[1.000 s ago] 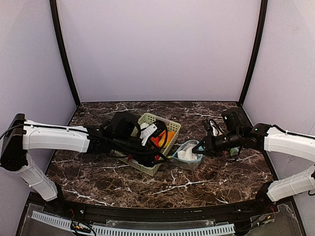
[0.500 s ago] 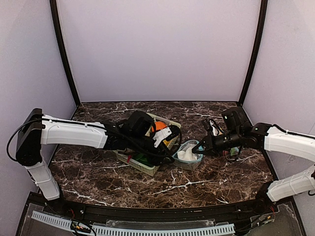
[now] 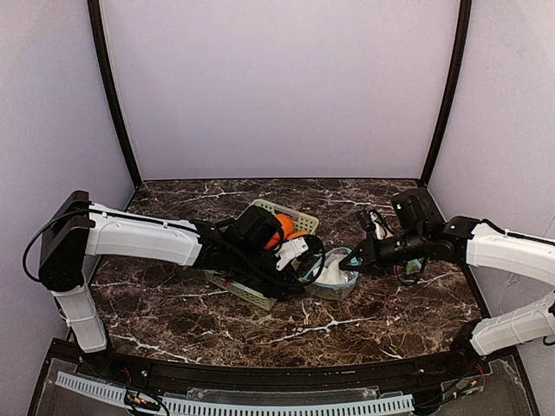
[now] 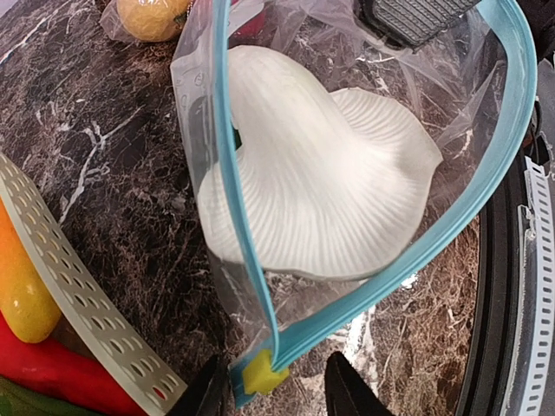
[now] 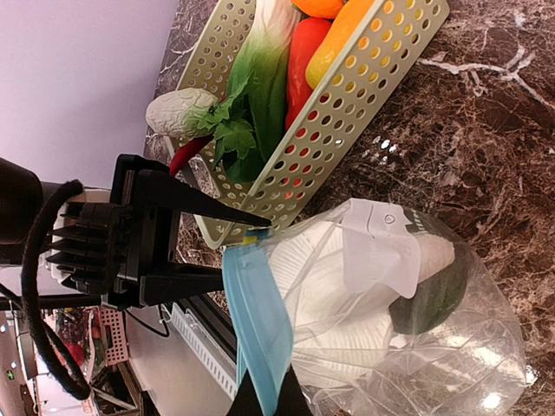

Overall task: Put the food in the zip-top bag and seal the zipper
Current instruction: Pass from the right arm to the left, then adjust the fake vegetable in the zipper food storage bag.

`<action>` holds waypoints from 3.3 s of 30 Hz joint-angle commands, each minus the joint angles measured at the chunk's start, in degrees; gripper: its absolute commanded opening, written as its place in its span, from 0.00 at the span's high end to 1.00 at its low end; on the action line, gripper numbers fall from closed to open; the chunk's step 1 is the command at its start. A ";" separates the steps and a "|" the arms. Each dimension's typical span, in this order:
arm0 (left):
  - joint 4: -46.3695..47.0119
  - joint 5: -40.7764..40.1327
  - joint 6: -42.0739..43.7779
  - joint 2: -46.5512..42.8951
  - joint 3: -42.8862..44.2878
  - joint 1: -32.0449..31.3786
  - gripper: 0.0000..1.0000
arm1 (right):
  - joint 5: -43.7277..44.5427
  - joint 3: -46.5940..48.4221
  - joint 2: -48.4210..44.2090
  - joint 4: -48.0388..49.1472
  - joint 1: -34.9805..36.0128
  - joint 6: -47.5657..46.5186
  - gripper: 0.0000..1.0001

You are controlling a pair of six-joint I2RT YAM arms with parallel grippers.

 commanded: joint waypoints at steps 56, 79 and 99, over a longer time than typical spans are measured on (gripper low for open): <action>-24.20 0.97 5.02 -0.22 12.64 -4.85 0.99 | 9.10 7.51 9.98 -12.36 6.51 -25.23 0.01; -24.79 -9.95 3.92 -5.80 10.88 -3.76 0.99 | 37.17 13.75 19.64 -31.69 6.44 -16.92 0.01; -24.72 1.82 5.56 -4.06 10.38 -2.89 0.99 | 22.80 16.35 9.14 -24.57 6.46 -18.09 0.01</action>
